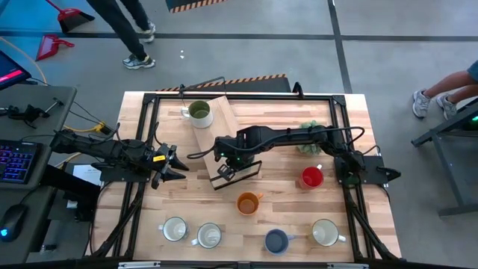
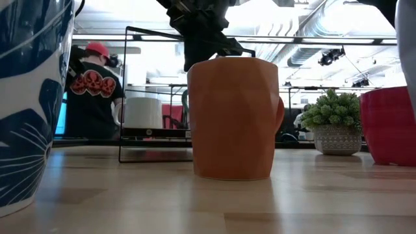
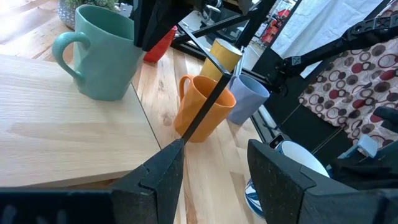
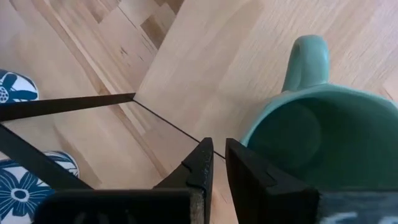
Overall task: Place coffee mugs
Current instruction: Put the green mug on the shelf, then put the left blue mug on the shelf
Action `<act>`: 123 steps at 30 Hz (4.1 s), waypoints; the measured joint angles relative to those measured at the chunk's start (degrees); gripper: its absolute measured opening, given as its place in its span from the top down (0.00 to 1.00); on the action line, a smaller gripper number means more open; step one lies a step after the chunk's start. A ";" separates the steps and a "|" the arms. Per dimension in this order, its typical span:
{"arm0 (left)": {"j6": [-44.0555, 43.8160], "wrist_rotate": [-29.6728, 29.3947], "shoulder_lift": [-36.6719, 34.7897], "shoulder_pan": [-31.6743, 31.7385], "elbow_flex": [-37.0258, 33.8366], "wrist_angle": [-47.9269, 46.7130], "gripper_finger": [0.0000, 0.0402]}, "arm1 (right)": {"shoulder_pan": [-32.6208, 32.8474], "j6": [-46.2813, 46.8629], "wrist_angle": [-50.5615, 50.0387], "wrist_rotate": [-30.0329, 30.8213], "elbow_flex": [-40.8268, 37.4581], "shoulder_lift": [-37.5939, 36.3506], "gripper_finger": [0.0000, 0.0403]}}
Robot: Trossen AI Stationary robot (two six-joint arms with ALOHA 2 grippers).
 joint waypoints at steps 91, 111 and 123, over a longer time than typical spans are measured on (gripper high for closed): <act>-9.07 -16.91 1.61 -0.02 0.66 17.79 0.59 | -7.69 -30.06 96.59 -7.68 -117.94 -89.84 0.90; -8.02 -9.51 28.57 -2.97 42.75 -35.60 0.62 | -9.67 -21.29 94.83 -3.52 -117.94 -89.83 0.90; -17.20 6.72 43.94 -11.93 49.05 -38.14 0.62 | -9.67 -21.44 93.88 -3.52 -117.94 -89.81 0.90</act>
